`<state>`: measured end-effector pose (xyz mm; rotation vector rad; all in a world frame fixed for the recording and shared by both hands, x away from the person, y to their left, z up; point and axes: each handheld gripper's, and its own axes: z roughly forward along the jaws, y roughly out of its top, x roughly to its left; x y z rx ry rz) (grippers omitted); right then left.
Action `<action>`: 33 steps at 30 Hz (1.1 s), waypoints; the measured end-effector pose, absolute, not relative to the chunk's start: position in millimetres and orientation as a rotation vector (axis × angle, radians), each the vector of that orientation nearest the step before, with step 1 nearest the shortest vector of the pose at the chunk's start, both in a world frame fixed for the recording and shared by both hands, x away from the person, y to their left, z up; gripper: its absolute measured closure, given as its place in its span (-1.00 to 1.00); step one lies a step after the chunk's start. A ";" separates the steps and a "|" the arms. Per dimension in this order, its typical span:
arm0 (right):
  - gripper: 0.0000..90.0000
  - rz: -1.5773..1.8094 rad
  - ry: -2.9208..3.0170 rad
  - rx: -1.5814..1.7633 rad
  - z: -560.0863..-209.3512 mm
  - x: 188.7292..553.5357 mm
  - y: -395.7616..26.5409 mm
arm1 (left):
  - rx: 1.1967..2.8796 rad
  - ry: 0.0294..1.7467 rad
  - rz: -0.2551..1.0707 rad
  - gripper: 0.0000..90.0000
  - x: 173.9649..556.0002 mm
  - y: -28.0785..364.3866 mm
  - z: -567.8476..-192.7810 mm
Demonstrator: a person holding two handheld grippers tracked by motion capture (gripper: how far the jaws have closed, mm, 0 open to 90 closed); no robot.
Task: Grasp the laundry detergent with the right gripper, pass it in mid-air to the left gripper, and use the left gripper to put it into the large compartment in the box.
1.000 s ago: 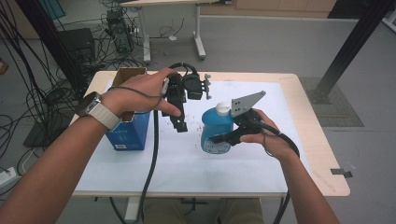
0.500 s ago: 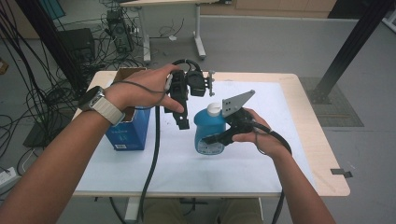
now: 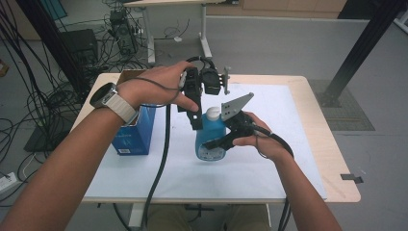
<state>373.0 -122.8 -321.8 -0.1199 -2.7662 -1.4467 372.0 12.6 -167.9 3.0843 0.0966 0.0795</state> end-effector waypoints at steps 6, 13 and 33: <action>-0.03 -1.444 -2.762 -0.121 -322.1 373.5 -120.7 | 3.076 0.091 0.087 -0.88 372.9 8.8 -166.8; -0.03 -1.442 -2.764 -0.117 -322.1 373.7 -119.5 | 3.065 0.092 0.091 -0.88 373.3 6.0 -168.0; -0.03 -1.452 -2.754 -0.119 -320.1 372.2 -119.6 | 3.074 0.078 0.088 -0.87 373.9 -3.6 -173.7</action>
